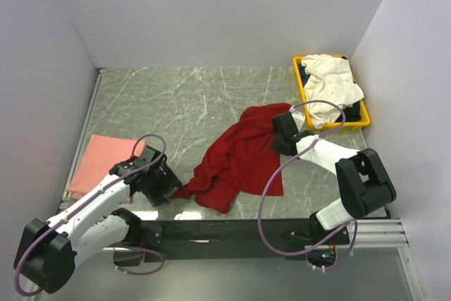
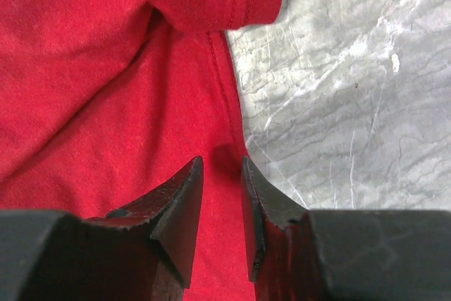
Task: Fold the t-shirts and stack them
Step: Move the tshirt to the center of the board
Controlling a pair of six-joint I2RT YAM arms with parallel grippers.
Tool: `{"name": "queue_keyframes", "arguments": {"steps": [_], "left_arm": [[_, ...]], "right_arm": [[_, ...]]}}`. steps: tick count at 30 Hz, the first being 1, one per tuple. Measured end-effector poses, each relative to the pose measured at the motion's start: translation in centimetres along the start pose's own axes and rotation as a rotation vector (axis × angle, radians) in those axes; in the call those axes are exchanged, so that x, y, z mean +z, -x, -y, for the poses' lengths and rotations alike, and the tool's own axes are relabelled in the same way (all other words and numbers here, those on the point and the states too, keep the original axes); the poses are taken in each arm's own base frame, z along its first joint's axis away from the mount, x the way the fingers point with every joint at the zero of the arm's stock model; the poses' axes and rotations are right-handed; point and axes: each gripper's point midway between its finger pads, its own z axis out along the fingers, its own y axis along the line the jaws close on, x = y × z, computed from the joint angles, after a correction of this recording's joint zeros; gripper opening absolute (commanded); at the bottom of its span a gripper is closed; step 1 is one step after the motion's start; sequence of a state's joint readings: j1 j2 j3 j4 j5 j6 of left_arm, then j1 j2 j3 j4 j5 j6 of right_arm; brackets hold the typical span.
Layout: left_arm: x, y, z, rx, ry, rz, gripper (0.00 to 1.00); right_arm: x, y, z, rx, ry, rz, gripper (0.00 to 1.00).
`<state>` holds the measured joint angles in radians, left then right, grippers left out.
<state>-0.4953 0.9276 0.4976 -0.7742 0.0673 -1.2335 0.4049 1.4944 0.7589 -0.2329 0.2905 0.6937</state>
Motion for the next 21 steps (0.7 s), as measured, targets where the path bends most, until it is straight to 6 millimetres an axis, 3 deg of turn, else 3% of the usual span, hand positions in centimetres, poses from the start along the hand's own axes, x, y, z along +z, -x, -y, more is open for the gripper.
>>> {"name": "queue_keyframes", "arguments": {"steps": [8,17,21], "left_arm": [[0.2,-1.6,-0.2,-0.016,-0.017,-0.095,0.7],[1.0,-0.2,0.6,-0.053,-0.034,-0.063,0.61],[1.5,0.4,1.0,-0.064,-0.04,-0.052,0.51]], "right_arm": [[0.1,0.2,0.0,0.006,0.004,0.002,0.29],[0.1,0.2,0.1,0.01,0.008,-0.002,0.26],[0.2,0.1,0.2,0.012,0.009,-0.006,0.25]]}}
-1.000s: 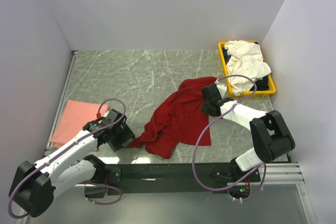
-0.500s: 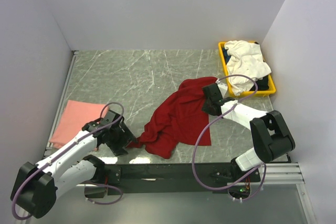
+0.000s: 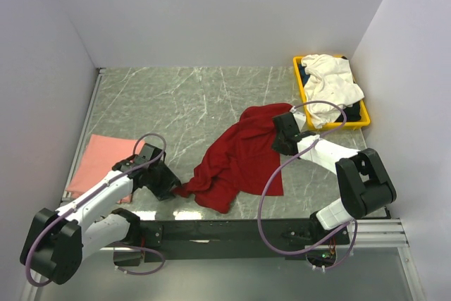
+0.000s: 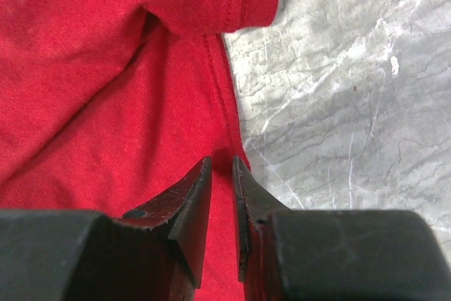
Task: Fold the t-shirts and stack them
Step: Move the tshirt to the center of the board, then flatten the tshirt out
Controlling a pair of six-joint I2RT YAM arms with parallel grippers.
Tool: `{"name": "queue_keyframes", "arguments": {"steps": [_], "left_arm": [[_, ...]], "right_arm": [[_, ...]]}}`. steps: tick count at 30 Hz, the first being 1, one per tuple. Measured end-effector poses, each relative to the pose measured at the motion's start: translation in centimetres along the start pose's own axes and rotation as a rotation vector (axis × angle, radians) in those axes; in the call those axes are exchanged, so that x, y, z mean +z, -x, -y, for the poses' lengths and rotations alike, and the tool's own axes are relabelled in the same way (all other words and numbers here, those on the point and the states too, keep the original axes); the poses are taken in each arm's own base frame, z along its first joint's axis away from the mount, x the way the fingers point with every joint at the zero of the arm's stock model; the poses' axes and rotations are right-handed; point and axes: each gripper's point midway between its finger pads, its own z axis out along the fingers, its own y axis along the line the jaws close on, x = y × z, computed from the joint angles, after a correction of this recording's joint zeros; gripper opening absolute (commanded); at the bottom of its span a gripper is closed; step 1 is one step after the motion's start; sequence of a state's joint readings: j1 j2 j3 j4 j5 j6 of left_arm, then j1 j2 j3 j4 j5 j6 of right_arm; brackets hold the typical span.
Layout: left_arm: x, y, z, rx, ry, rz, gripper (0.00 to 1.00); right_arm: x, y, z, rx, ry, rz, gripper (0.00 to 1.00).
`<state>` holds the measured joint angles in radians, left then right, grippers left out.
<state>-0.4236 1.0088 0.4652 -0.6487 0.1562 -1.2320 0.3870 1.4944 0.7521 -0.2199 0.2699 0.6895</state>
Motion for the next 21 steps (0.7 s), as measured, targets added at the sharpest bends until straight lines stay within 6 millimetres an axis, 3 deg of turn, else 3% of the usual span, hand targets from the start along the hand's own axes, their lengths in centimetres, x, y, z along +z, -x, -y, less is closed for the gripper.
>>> {"name": "queue_keyframes", "arguments": {"steps": [5,9,12,17,21], "left_arm": [[0.2,0.7,0.5,-0.001,-0.019,0.031,0.32],[0.3,1.6,0.4,-0.001,-0.014,0.074,0.09],[0.2,2.6,0.4,-0.003,-0.006,0.11,0.01],[-1.2,5.2,2.0,0.001,-0.022,0.198,0.01],[-3.2,7.6,3.8,0.004,-0.054,0.297,0.01]], "right_arm": [[0.0,0.0,0.0,-0.003,0.002,-0.001,0.15],[0.0,0.0,0.0,-0.003,0.005,-0.002,0.03],[0.0,0.0,-0.1,0.0,0.012,-0.008,0.0],[-0.9,0.7,-0.3,0.009,0.04,0.003,0.0],[-3.0,2.8,-0.4,0.039,0.089,0.056,0.0]]}}
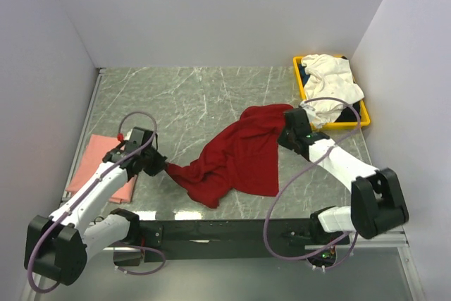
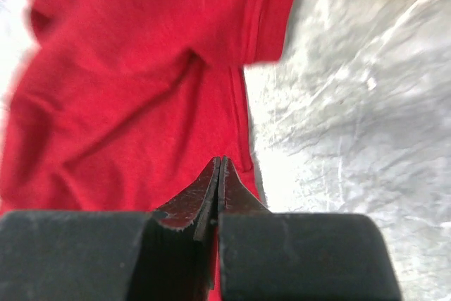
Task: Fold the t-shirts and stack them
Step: Flatten the tshirt out
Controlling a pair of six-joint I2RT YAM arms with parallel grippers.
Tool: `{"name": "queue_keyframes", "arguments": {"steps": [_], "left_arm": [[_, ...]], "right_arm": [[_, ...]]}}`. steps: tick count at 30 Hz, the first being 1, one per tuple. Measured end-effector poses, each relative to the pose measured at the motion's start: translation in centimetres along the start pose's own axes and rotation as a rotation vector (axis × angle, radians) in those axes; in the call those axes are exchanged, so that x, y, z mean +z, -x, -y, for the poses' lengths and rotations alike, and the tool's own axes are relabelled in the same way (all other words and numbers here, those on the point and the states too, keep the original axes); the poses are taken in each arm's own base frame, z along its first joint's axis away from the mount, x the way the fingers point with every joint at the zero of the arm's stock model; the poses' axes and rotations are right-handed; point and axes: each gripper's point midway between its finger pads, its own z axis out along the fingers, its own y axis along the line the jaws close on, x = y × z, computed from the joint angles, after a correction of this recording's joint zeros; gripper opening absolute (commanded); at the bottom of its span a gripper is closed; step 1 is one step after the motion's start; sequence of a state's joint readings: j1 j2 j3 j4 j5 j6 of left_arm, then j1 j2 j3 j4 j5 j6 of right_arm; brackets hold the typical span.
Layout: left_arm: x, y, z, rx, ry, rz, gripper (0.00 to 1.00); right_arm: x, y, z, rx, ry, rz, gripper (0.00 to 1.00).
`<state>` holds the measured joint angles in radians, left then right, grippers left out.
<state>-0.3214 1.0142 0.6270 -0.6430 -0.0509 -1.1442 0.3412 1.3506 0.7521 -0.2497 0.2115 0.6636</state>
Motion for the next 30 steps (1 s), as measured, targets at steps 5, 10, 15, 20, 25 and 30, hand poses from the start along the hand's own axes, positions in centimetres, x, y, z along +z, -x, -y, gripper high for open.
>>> {"name": "queue_keyframes", "arguments": {"steps": [5,10,15,20,25,30], "left_arm": [[-1.6,2.5,1.4,0.009,-0.033,0.093,0.01],[-1.8,3.0,1.3,0.024,-0.024,0.115,0.01],[-1.7,3.1,1.0,0.032,-0.014,0.115,0.01],[-1.6,3.3,0.8,0.044,-0.008,0.116,0.01],[-1.7,3.4,0.8,0.043,-0.008,0.12,0.02],[-1.8,3.5,0.8,0.041,-0.013,0.124,0.02]], "right_arm": [[-2.1,2.7,-0.1,0.038,0.053,0.072,0.21],[-1.3,1.5,-0.4,0.012,0.082,0.009,0.45],[0.6,-1.2,-0.2,-0.008,0.08,-0.092,0.48],[1.4,-3.0,-0.1,-0.027,0.071,-0.143,0.48],[2.2,-4.1,-0.4,-0.039,0.068,-0.166,0.47],[2.9,-5.1,-0.2,-0.048,0.046,-0.185,0.42]]}}
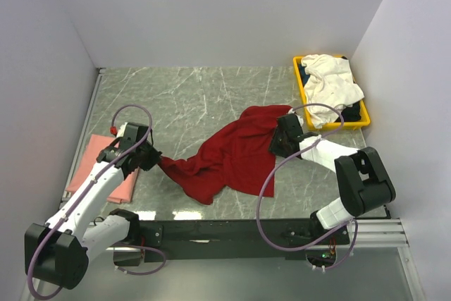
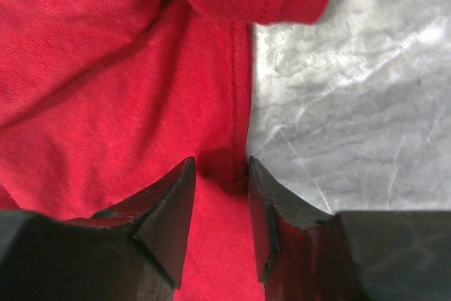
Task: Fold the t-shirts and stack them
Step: Flatten the tshirt out
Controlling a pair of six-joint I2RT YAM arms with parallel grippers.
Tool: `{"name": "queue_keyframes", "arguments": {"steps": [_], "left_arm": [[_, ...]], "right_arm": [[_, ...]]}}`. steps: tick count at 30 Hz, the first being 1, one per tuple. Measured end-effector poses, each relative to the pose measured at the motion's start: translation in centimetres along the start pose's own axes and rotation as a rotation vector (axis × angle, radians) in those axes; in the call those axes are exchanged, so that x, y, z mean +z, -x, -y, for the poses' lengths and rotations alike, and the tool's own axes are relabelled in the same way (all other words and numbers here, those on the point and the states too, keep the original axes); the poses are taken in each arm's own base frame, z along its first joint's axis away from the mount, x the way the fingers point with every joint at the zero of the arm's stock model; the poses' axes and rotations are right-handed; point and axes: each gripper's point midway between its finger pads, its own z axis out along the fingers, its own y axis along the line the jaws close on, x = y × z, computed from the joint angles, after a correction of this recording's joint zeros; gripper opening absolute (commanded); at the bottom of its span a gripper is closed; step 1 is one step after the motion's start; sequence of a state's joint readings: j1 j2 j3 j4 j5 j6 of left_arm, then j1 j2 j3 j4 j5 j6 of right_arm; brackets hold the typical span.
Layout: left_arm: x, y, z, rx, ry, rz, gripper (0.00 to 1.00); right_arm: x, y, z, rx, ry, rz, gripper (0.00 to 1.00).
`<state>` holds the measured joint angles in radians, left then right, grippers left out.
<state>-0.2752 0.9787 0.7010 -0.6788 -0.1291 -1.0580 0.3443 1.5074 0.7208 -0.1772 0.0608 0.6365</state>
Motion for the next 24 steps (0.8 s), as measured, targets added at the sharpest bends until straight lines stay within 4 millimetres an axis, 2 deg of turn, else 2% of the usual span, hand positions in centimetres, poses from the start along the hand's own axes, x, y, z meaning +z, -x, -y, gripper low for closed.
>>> {"name": "queue_keyframes", "arguments": {"steps": [2,3,5,6,9,12,14,16,17,19,22,24], "left_arm": [[0.0,0.0,0.0,-0.001,0.001,0.0,0.02],[0.0,0.0,0.0,-0.002,0.0,0.001,0.02],[0.0,0.0,0.0,-0.002,0.001,0.001,0.01],[0.0,0.1,0.0,-0.002,0.001,0.001,0.01],[-0.1,0.0,-0.2,-0.001,0.008,-0.001,0.01],[-0.4,0.3,-0.1,0.0,0.014,0.002,0.01],[-0.8,0.8,0.2,0.0,0.012,0.014,0.01],[-1.4,1.6,0.8,-0.002,0.004,0.036,0.01],[-1.7,2.0,1.1,-0.003,-0.003,0.047,0.01],[-2.5,3.0,1.9,-0.003,-0.016,0.075,0.01],[-4.2,4.7,3.3,-0.01,-0.042,0.118,0.01],[-6.0,6.6,4.8,-0.021,-0.075,0.167,0.01]], "right_arm": [[0.1,0.0,-0.1,-0.002,0.0,0.007,0.34],[0.2,0.0,-0.1,-0.003,-0.002,0.007,0.17],[0.3,-0.1,0.0,-0.001,-0.006,0.005,0.03],[0.3,-0.1,0.0,0.004,-0.009,0.004,0.0],[-0.2,0.0,0.2,0.006,-0.022,0.003,0.0],[-2.2,1.7,-0.4,0.007,-0.008,0.037,0.0],[-4.6,4.1,-1.5,0.014,0.03,0.093,0.0],[-8.3,8.3,-2.7,0.046,0.095,0.199,0.0],[-10.8,10.7,-3.6,0.059,0.139,0.266,0.0],[-14.3,14.0,-3.8,0.089,0.178,0.365,0.0],[-19.7,17.6,-4.2,0.111,0.234,0.485,0.0],[-22.5,18.9,-4.4,0.114,0.262,0.528,0.0]]}}
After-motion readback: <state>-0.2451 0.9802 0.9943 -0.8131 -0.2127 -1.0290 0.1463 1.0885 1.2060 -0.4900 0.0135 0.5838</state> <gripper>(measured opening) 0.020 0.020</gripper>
